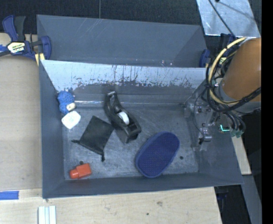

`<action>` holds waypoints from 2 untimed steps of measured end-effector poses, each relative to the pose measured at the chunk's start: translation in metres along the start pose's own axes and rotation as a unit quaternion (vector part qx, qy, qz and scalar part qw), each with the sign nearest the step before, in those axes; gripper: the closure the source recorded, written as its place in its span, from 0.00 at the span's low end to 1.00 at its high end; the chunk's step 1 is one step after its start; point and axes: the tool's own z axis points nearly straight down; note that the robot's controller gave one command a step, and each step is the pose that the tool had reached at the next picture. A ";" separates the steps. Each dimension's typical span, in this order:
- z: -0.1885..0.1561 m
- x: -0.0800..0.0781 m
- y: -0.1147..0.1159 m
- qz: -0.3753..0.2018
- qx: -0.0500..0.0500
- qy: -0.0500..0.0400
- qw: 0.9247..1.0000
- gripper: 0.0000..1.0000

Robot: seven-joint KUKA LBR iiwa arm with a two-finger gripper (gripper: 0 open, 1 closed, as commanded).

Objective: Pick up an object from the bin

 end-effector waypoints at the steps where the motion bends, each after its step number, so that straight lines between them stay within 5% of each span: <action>1: 0.081 -0.023 0.024 -0.083 0.000 -0.001 0.997 0.00; 2: 0.150 -0.013 0.022 -0.059 0.000 0.000 0.998 0.00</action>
Offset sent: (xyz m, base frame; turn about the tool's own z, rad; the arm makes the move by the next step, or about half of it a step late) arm 0.0226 0.0234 -0.0777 -0.1657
